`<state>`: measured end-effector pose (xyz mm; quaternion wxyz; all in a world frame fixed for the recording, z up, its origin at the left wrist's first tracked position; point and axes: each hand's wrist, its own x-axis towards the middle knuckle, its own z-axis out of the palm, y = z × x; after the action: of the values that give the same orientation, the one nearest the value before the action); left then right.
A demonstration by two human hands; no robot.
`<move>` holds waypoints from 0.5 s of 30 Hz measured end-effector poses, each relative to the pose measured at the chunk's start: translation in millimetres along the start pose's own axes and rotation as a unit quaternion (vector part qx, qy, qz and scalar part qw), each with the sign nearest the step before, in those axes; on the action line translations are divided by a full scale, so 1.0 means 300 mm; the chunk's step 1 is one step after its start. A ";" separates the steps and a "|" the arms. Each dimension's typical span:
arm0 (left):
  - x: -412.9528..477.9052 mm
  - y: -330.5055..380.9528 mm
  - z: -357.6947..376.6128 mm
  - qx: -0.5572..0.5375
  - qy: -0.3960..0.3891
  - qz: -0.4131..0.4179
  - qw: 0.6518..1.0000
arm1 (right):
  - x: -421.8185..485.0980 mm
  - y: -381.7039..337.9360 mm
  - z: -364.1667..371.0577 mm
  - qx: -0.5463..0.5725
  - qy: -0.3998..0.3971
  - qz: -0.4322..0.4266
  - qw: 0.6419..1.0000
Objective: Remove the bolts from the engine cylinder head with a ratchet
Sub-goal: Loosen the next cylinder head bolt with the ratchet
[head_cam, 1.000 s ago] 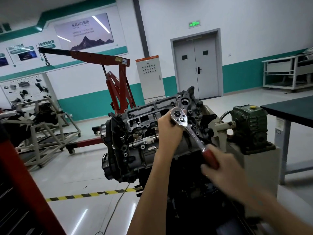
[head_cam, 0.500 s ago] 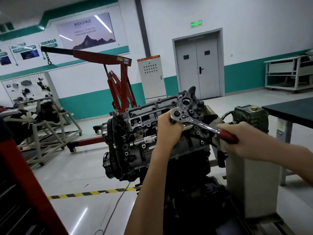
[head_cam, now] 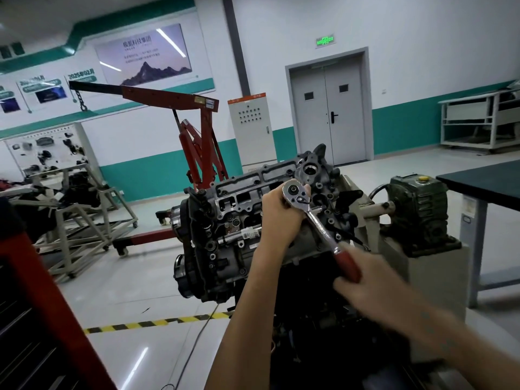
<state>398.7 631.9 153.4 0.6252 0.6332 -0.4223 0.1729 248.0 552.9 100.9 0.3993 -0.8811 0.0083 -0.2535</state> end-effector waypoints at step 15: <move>-0.019 0.006 0.029 -0.024 0.046 0.005 0.999 | -0.015 -0.081 0.270 0.185 0.132 0.046 0.973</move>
<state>391.2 625.7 148.8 0.6582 0.6070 -0.4003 0.1952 276.2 627.1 71.3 0.5622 -0.7492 0.0544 -0.3458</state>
